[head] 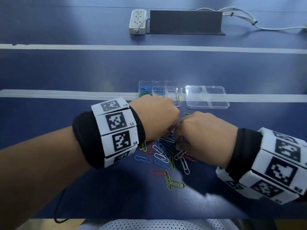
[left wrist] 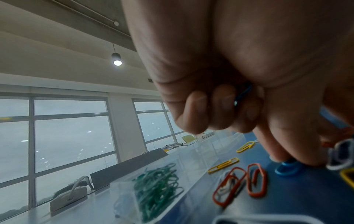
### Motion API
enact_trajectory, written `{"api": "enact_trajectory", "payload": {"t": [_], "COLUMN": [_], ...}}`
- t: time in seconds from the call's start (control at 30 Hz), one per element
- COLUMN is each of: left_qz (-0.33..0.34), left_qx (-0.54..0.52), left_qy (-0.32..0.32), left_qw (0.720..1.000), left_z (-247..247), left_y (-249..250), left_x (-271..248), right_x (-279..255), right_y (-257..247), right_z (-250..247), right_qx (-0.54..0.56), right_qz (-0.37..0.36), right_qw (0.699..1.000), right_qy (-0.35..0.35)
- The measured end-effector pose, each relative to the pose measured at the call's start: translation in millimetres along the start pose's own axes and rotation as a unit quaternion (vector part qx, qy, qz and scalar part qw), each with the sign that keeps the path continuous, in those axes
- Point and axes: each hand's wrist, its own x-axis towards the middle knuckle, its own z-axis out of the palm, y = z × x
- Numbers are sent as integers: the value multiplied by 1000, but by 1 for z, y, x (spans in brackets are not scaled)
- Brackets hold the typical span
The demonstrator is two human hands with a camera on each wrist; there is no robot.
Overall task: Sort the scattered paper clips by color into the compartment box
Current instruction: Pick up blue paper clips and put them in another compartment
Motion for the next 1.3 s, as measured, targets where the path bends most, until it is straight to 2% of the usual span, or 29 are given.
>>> {"api": "enact_trajectory", "payload": {"t": [0.27,0.4,0.53,0.67,0.87,0.97,1.07,1.13,1.3], "left_qz": [-7,-17,-43,-47,-34,-48,-31,-8,12], "left_qx": [29,-88,-205,-207,-241,-264,-263,-232,-182], "left_qy": [19,61,104,56,-1,-3,1,5,-2], "left_qw": [999,994,972,976,970,963,964,973,983], "left_z": [2,1,0,2,6,8,11,13,18], "left_y": [3,-2,-10,-15,-6,-1,0,-1,-3], "left_x": [-2,-4,-14,-23,-26,-25,-25,-25,-23], "right_x": [-1,4,5,6,10,17,27,33,51], "right_y": [-5,1,16,29,38,42,44,45,35], "right_z": [-3,-8,-13,-20,-30,-35,-43,-49,-60], "right_qx": [-38,-15,23,106,191,247,323,329,257], "right_qz": [4,9,-1,36,81,79,76,75,71], "right_qw": [999,1000,1000,993,976,965,943,941,963], "right_qy": [11,11,2,-40,-58,-39,-8,4,45]}}
